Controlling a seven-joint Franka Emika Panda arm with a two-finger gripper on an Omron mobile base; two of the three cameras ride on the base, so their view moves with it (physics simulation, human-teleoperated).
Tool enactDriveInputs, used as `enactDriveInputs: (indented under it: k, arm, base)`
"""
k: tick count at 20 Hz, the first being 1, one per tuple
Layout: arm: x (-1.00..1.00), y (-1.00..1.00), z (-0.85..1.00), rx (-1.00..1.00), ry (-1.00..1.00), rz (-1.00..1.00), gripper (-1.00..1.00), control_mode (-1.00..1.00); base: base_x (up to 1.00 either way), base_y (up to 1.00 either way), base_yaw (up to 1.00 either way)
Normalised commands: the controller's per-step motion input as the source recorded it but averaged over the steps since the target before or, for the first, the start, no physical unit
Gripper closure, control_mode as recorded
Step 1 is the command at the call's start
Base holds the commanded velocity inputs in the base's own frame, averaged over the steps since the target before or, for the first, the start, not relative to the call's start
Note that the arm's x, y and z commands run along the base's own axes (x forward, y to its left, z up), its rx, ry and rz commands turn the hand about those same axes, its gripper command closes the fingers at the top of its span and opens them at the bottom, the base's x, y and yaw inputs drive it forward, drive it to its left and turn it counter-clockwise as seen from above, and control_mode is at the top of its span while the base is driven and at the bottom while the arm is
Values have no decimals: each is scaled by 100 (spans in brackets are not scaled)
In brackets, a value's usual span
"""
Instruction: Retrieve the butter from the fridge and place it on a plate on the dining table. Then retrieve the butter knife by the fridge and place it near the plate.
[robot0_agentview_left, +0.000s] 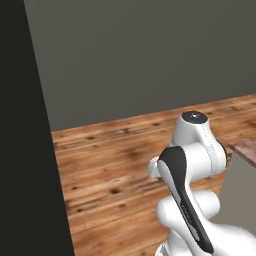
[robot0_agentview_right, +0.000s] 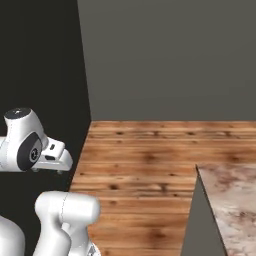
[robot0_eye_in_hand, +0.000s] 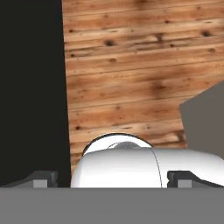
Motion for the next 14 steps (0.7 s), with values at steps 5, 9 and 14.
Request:
enactDriveInputs:
  k: [5,9,14]
  arm:
    - [0,0,0,0,0,0,-100,100]
    - [0,0,0,0,0,0,-100,100]
    - [0,0,0,0,0,0,-100,100]
  base:
    - [100,5,-6]
    - [91,20,-33]
    - [98,36,-46]
